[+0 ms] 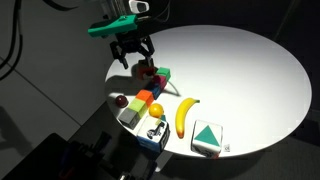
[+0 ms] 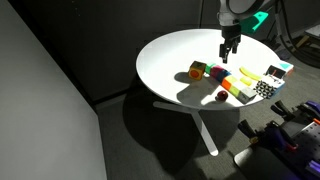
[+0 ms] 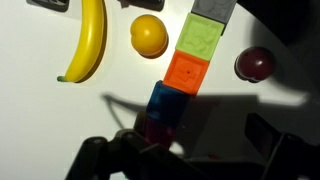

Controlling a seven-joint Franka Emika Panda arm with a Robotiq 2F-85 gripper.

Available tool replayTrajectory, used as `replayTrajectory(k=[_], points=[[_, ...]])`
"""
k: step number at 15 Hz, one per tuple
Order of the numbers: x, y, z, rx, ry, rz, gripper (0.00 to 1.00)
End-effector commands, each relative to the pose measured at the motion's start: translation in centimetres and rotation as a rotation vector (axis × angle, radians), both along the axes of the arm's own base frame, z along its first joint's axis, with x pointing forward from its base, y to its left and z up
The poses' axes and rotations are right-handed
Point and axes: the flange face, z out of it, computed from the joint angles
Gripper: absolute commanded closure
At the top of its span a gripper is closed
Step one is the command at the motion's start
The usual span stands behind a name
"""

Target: Remove the block with a number image on top from the stack and put it on the table on the left side of the green block

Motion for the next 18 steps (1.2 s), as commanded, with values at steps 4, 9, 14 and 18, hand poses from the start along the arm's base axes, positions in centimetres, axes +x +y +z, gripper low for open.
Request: replayTrajectory(k=[4, 9, 14, 18], points=[[-4.8, -1.2, 3.7, 0.038, -0.020, -0.076, 0.00], [-6.9, -2.2, 6.6, 0.048, -0.061, -0.119, 0.00], [-8.2, -3.5, 9.8, 0.064, -0.130, -0.152, 0.00], [-9.1, -3.8, 12.2, 0.084, -0.183, -0.155, 0.00]])
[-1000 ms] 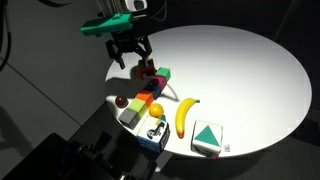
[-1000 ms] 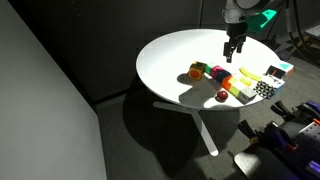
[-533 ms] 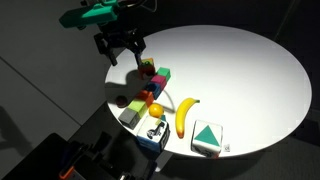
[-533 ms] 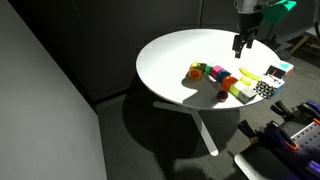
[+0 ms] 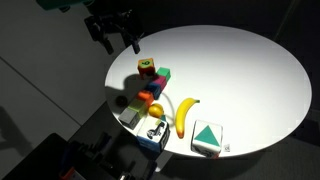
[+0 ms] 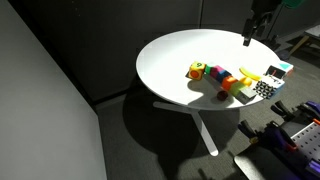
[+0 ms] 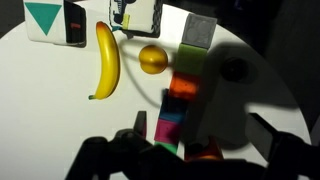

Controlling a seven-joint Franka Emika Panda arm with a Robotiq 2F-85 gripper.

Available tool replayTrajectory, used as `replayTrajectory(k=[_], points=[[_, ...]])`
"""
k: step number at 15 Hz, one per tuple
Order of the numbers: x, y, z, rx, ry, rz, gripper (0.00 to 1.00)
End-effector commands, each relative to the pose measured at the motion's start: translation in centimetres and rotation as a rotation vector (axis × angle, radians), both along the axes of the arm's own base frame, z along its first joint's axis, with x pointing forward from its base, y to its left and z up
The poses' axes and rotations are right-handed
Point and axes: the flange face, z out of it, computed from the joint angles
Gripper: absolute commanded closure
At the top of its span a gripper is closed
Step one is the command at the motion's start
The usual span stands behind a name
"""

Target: Remove the block with a number image on top from the stack and put it on the table on the left side of the green block

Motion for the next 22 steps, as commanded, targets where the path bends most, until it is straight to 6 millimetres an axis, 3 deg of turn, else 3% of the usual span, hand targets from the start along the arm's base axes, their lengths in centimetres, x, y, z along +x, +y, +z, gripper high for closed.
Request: replayTrajectory(k=[1, 7, 13, 22], points=[[-1.6, -0.3, 2.4, 0.029, -0.047, -0.018, 0.00], [-3.2, 0.5, 5.0, 0.116, -0.062, -0.003, 0.00], [-4.8, 1.1, 6.3, 0.152, -0.009, -0.003, 0.00], [-4.2, 1.1, 5.7, 0.131, 0.003, -0.015, 0.00]])
